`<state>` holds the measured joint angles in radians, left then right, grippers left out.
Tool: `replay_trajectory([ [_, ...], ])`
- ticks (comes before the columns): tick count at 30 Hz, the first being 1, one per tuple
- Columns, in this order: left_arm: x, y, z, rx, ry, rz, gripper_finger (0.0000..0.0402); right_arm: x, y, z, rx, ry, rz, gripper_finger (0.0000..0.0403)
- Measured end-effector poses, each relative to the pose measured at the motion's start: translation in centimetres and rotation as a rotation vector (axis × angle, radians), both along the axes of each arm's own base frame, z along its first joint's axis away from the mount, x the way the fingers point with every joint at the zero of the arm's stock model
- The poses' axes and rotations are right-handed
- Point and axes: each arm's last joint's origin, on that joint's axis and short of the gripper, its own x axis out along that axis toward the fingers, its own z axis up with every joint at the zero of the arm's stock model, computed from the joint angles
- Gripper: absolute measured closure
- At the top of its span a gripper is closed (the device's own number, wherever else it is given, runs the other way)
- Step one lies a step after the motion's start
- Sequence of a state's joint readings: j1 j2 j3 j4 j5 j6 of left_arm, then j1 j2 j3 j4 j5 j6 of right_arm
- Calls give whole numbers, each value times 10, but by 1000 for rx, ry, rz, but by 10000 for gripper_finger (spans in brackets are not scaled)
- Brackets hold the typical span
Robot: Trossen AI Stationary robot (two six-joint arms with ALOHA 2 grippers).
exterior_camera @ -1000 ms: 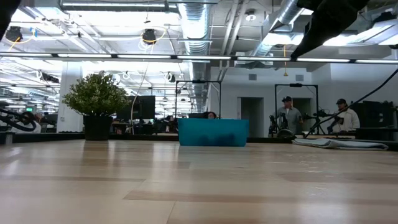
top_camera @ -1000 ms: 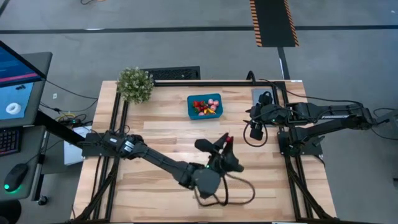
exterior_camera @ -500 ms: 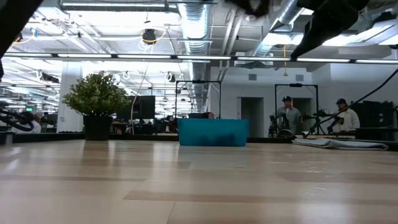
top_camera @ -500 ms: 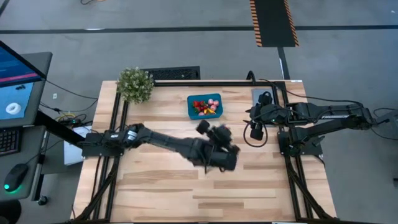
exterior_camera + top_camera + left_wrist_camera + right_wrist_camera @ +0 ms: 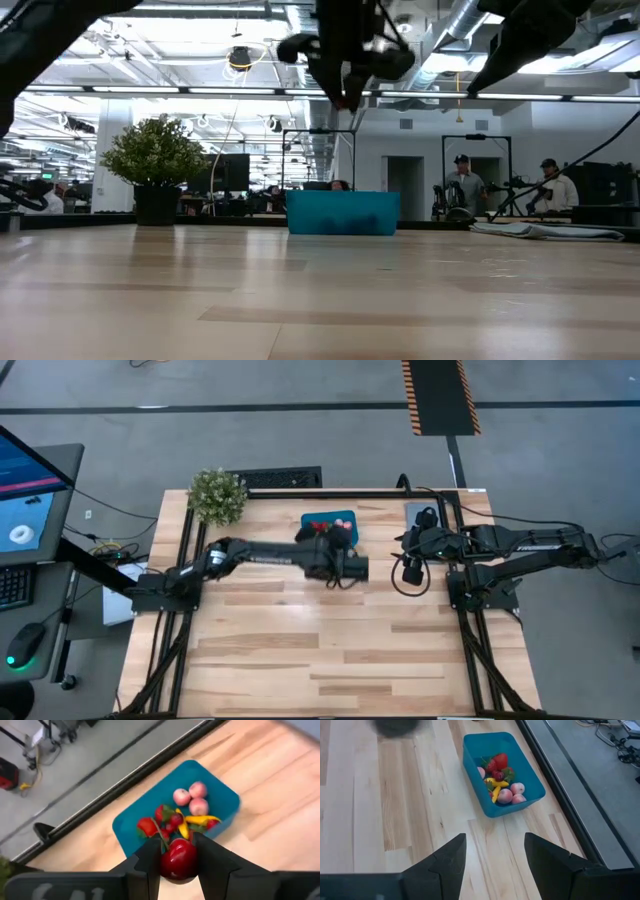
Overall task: Pick and placing Produce into tupperware
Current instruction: Put the cherry into the blue bin
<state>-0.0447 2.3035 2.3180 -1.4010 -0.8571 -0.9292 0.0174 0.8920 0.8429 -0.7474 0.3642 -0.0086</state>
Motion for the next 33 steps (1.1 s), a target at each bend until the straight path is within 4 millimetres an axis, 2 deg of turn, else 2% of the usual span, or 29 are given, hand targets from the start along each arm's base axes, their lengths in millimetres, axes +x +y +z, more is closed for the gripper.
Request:
replay_trajectory([
  [4, 4, 38, 0, -8, 24, 5, 310, 0, 0, 0, 0, 1, 0, 178],
  [9, 7, 84, -1, -107, 1, -15, 310, 0, 0, 0, 0, 1, 0, 178],
  [15, 13, 120, 2, -222, -109, -82, 310, 0, 0, 0, 0, 2, 0, 178],
  [20, 11, 136, 1, -322, -161, -93, 310, 0, 0, 0, 1, 1, 0, 178],
  [22, 14, 140, -5, -350, -203, -104, 310, 0, 0, 0, 1, 1, 0, 178],
  [27, 22, 139, -34, -394, -243, -125, 310, 0, 0, 0, 1, 1, 0, 178],
  [31, 22, 138, -70, -467, -263, -100, 310, 0, 0, 0, 1, 1, 0, 178],
  [33, 22, 137, -81, -496, -274, -99, 310, 0, 0, 0, 1, 1, 0, 178],
])
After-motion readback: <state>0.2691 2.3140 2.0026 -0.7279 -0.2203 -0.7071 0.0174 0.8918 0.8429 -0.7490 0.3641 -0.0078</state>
